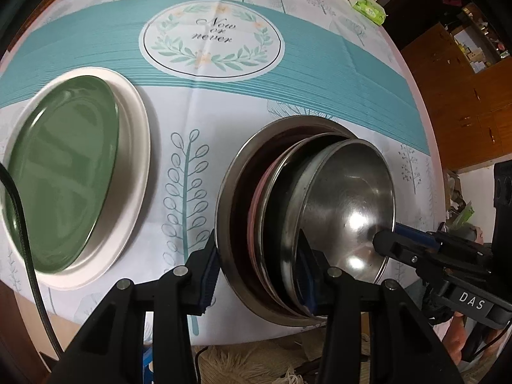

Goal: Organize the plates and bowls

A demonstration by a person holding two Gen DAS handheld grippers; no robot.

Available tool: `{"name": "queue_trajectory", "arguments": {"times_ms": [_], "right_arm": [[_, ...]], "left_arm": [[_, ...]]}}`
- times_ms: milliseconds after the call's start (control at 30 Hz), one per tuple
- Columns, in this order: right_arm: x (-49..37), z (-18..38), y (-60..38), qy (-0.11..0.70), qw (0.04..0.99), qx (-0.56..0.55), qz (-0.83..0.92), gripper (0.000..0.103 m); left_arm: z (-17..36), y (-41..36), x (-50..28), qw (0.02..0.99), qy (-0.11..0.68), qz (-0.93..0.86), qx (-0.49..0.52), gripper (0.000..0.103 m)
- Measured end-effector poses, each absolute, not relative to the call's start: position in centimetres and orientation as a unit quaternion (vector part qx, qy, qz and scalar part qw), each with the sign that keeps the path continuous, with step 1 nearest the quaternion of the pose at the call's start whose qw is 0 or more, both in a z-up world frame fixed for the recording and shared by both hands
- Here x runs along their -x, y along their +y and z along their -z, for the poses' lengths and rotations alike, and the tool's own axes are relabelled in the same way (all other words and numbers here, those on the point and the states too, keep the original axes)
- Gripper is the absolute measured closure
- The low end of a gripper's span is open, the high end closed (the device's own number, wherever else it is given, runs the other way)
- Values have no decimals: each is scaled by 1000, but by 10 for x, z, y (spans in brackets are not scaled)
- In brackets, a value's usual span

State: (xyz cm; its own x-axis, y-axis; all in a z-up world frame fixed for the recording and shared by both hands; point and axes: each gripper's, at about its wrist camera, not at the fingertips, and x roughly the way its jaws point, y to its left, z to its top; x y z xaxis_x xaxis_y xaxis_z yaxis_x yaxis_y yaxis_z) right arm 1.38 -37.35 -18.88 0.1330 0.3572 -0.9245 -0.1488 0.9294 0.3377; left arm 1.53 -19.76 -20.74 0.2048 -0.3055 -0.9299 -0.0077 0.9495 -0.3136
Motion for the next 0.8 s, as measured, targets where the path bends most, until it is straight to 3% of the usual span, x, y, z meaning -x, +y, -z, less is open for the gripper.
{"name": "queue_trajectory", "arguments": {"times_ms": [367,800], "right_arm": [[-3,160,-335,620,749,-51,-230,74],[-31,142,-232,600,757,-31,-259,74]], "left_arm": [[174,-155,23,787,596,48,153,62],[160,-45,15,794,576,1,193,62]]}}
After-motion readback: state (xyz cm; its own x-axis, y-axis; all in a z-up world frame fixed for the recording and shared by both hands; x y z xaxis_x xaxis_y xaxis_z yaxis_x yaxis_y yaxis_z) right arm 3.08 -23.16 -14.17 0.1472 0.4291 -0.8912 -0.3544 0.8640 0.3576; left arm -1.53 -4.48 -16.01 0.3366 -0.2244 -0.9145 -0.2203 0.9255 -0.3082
